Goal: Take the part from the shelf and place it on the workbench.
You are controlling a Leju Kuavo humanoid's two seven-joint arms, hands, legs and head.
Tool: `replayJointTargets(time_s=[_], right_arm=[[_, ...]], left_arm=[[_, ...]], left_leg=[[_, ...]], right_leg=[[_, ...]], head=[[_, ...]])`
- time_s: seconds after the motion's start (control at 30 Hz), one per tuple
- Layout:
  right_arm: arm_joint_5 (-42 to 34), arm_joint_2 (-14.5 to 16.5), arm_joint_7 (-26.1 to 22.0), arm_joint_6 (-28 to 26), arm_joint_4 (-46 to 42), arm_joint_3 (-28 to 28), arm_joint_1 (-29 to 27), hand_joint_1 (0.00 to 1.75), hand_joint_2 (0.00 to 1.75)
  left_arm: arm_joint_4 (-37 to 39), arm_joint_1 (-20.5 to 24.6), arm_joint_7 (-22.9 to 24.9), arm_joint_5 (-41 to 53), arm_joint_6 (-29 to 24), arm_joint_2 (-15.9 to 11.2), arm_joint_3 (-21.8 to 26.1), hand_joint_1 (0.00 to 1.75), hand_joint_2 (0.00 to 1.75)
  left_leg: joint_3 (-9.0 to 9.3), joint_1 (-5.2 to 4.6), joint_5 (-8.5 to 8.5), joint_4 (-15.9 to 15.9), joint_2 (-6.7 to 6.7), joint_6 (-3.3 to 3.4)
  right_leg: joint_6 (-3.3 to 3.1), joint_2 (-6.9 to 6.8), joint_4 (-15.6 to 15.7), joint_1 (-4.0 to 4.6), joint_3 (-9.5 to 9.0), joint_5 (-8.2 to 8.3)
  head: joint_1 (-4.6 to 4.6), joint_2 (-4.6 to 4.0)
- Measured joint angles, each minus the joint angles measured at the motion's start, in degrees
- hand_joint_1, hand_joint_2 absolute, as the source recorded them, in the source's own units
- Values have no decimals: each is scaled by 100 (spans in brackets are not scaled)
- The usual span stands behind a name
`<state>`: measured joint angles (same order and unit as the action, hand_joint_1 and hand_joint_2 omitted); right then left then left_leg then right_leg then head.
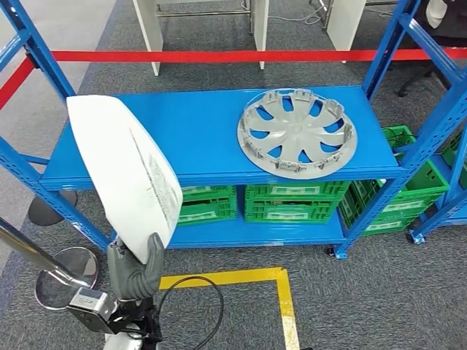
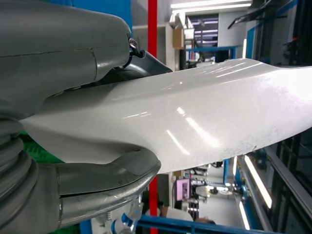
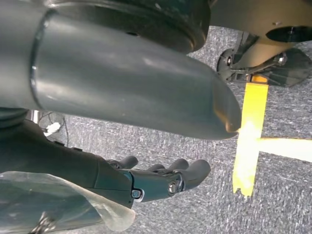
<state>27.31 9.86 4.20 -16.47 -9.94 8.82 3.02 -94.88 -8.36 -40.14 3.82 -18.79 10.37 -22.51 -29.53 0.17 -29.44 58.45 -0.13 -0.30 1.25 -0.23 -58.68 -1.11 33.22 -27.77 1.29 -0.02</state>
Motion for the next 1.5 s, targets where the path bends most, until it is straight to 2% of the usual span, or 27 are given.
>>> replayJointTargets(time_s=[0.07, 0.13, 0.2, 0.27, 0.3, 0.33, 0.37, 0.43, 0.47, 0.5, 0.53, 0.6, 0.63, 0.67, 0.77, 0.8, 0.83, 0.87, 0.93, 1.0, 1.03, 1.1, 1.13, 1.2, 1.27, 1.43, 1.5], right_arm=[[24, 0, -40, -27, 1, 18, -3, 0, 0], [48, 0, -78, -79, 1, 33, -10, 0, 0], [64, 0, -82, -173, 1, 51, -10, 0, 0], [81, 0, -63, -295, 1, 70, -13, 0, 0], [96, 0, -52, -358, 1, 76, -15, 0, 0], [117, 0, -51, -424, 1, 78, -17, 0, 0], [140, 0, -65, -493, 1, 79, -16, 0, 0], [178, 1, -134, -653, -3, 80, -5, 0, 0], [191, 2, -181, -735, -6, 80, 3, 0, 0], [201, 4, -226, -807, -9, 80, 7, 0, 0], [209, 5, -264, -863, -13, 80, 7, 0, 0], [216, 10, -312, -917, -14, 82, -3, 0, 0], [214, 14, -323, -927, -15, 84, -4, 0, 0], [207, 19, -328, -920, -16, 89, -7, 0, 0], [169, 30, -308, -795, -17, 131, -11, 0, 0], [159, 30, -302, -738, -17, 148, -12, 0, 0], [154, 30, -308, -686, -17, 161, -12, 0, 0], [151, 30, -328, -638, -17, 174, -12, 0, 0], [150, 33, -381, -557, -18, 199, -10, 0, 0], [149, 37, -427, -502, -20, 218, -7, 0, 0], [145, 39, -444, -484, -22, 222, -5, 0, 0], [132, 40, -470, -458, -23, 226, -7, 0, 0], [125, 40, -480, -445, -23, 229, -9, 0, 0], [118, 39, -490, -420, -23, 237, -15, 0, 0], [117, 39, -492, -407, -24, 242, -13, 0, 0], [117, 39, -492, -406, -24, 243, -14, 0, 0], [117, 38, -500, -400, -24, 253, -15, 0, 0]], left_arm=[[0, -12, -1, -39, 123, 0, -2, 175, 175], [0, -23, -1, -63, 201, 7, -2, 175, 175], [0, -28, -2, -67, 241, 16, -1, 175, 175], [0, -34, -2, -65, 259, 17, 2, 175, 175], [0, -37, -1, -62, 262, 18, 2, 175, 175], [0, -38, -1, -57, 263, 18, 2, 175, 175], [0, -38, -1, -52, 259, 18, 2, 175, 175], [-1, -40, -1, -46, 237, 20, 3, 175, 175], [-5, -42, -1, -44, 222, 20, 3, 175, 175], [-11, -44, -1, -42, 207, 19, 4, 175, 175], [-19, -46, -1, -40, 193, 16, 4, 175, 175], [-33, -53, -1, -35, 170, 8, 5, 175, 175], [-40, -61, -1, -33, 158, 3, 5, 175, 175], [-48, -71, -1, -29, 148, -2, 5, 175, 175], [-63, -90, -1, -19, 137, -14, 2, 175, 175], [-63, -90, -1, -17, 137, -16, 1, 175, 175], [-63, -90, -1, -17, 137, -17, -2, 175, 175], [-63, -90, -1, -17, 137, -18, -7, 175, 175], [-66, -86, -1, -16, 137, -18, -20, 175, 175], [-75, -78, -3, -15, 140, -17, -33, 175, 175], [-79, -74, -4, -14, 141, -17, -39, 175, 175], [-83, -66, -7, -14, 145, -17, -52, 175, 175], [-83, -64, -7, -14, 147, -17, -59, 175, 175], [-83, -60, -8, -15, 157, -16, -67, 175, 175], [-83, -57, -8, -15, 163, -16, -70, 175, 175], [-83, -57, -8, -15, 164, -16, -70, 175, 175], [-83, -58, -8, -15, 168, -16, -69, 175, 175]], left_leg=[[-39, -18, 20, -41, -9, 47], [-87, -9, 99, -81, 5, 129], [-171, -3, 190, -115, 25, 208], [-291, -31, 272, -106, 31, 249], [-355, -47, 317, -100, 34, 257], [-420, -60, 363, -91, 35, 259], [-484, -69, 404, -77, 34, 253], [-596, -82, 472, -29, 28, 219], [-636, -90, 501, -1, 28, 193], [-662, -97, 536, 21, 28, 165], [-677, -99, 575, 30, 31, 135], [-702, -87, 642, 32, 22, 74], [-733, -80, 576, 67, 13, 38], [-776, -73, 398, 186, 4, 1], [-932, -39, -488, 1121, -2, -92], [-941, -32, -621, 1430, -2, -107], [-889, -28, -608, 1587, -2, -111], [-757, -27, -479, 1547, -2, -102], [-236, -36, -184, 898, -4, -38], [307, -60, -145, 61, -4, 48], [438, -73, -185, -179, -4, 78], [442, -78, -174, -337, 1, 126], [392, -69, -120, -357, 11, 161], [299, -46, -12, -396, 30, 229], [260, -49, 19, -393, 36, 253], [253, -49, 22, -392, 36, 255], [167, -53, 73, -367, 37, 265]], right_leg=[[85, -9, 9, -2, 41, 59], [146, -1, -63, -11, 112, -41], [170, 13, -507, -9, 296, -458], [178, 13, -1216, -3, 503, -900], [178, 13, -1447, -2, 530, -971], [173, 13, -1497, -2, 467, -921], [164, 13, -1340, -2, 301, -776], [142, 15, -595, 0, -237, -520], [128, 22, -228, 6, -487, -493], [112, 28, 29, 14, -630, -513], [90, 35, 154, 30, -684, -551], [8, 23, 180, 36, -606, -493], [-47, 10, 182, 32, -559, -445], [-101, -6, 191, 21, -501, -386], [-165, -33, 183, 18, -314, -190], [-163, -39, 173, 22, -242, -127], [-161, -46, 158, 26, -157, -71], [-157, -51, 142, 30, -76, -22], [-144, -52, 112, 41, 50, 64], [-105, -44, 98, 60, 117, 150], [-74, -44, 101, 61, 138, 199], [3, -51, 111, 58, 186, 284], [38, -44, 88, 52, 226, 250], [81, -23, -33, 53, 325, 43], [88, -11, -122, 54, 378, -107], [89, -10, -140, 54, 385, -129], [100, -1, -526, 51, 483, -449]], head=[[-4, 0], [-9, 0], [-24, 0], [-34, 0], [-33, 0], [-33, 0], [-32, 0], [-34, 0], [-29, 0], [-26, 0], [-23, 0], [-24, 0], [-19, 0], [-7, 0], [28, 0], [29, 0], [29, 0], [28, 0], [28, 0], [25, 0], [25, 0], [24, 0], [25, 0], [11, 0], [0, 0], [-3, 0], [-8, 0]])
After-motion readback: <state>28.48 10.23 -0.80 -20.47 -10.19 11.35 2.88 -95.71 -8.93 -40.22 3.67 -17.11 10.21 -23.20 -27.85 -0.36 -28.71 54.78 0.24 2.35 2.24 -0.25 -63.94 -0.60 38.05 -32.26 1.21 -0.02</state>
